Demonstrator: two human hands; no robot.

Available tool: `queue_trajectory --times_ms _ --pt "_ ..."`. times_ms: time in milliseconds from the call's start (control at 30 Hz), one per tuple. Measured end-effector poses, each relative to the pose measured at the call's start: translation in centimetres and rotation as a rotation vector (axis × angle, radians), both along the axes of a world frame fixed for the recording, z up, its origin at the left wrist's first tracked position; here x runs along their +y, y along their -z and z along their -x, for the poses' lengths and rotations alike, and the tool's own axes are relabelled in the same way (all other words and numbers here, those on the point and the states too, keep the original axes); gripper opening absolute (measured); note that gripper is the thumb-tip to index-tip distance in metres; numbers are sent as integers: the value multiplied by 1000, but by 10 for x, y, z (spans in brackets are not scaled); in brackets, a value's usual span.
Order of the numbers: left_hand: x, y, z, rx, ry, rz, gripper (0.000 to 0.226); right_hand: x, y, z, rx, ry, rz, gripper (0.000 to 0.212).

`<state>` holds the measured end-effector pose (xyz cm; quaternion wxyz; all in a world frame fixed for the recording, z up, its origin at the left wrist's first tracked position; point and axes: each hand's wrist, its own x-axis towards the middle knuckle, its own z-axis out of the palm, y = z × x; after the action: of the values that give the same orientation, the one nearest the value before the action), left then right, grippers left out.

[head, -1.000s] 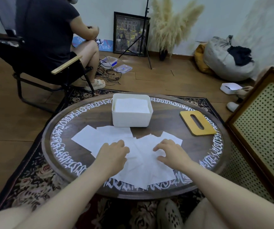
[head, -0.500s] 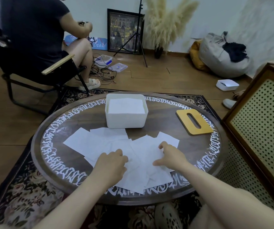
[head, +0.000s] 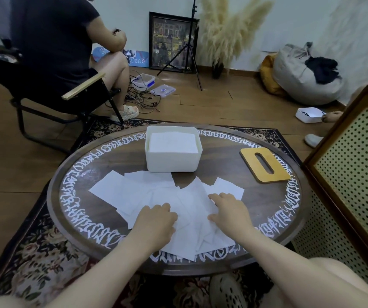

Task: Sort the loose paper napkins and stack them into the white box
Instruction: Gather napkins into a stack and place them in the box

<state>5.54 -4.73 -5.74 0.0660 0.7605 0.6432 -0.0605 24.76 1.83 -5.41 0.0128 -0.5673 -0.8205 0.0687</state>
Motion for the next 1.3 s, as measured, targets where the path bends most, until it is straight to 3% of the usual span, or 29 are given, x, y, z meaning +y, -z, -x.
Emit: queue_trajectory --times_ms 267,467,600,667,767,833,967,1033,1133,1300 --pt "-2 -4 0 15 5 7 30 0 -6 1 345 180 104 27" --pt "-4 -6 2 8 0 22 28 8 -23 -14 629 488 614 43" --pt "-4 -6 5 -50 -27 30 32 4 -39 -24 653 460 640 13" --pt "-3 -9 2 -212 -83 25 35 1 -40 -25 807 441 646 14" --pt "-4 -17 -4 -755 -328 80 34 -7 -39 -19 971 370 717 6" --pt "-3 -25 -9 -1119 -518 184 32 -11 -36 -13 1024 324 755 5" --pt "1 -32 -9 -1598 -831 434 31 -12 -36 -6 995 261 810 14" --pt "3 -28 -8 -1664 -871 375 26 -14 -37 -4 941 223 855 16" --pt "4 -26 -9 -1615 -877 271 26 -16 -37 -1 888 236 897 9" --pt "3 -25 -11 -1525 -835 258 25 -14 -33 -2 845 275 837 11"
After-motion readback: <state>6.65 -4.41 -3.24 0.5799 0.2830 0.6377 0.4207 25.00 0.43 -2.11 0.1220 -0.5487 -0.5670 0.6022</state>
